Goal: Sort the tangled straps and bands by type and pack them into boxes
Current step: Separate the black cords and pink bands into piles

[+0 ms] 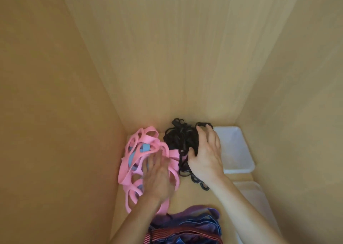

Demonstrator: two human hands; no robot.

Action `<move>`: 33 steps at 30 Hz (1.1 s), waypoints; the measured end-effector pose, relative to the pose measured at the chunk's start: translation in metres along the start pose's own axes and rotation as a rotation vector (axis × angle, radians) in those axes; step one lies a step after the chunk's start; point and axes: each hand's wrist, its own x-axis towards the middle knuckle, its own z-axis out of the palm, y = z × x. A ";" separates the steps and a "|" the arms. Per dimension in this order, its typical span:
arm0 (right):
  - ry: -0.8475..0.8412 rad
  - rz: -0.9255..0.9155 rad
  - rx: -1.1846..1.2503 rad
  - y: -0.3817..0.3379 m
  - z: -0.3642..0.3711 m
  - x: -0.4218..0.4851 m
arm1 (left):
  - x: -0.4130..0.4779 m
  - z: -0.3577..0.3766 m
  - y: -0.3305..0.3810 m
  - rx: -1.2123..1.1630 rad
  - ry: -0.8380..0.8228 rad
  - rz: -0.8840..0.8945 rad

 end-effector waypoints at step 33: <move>-0.093 -0.090 0.259 -0.001 0.007 -0.032 | 0.060 -0.076 -0.040 -0.255 0.343 -0.300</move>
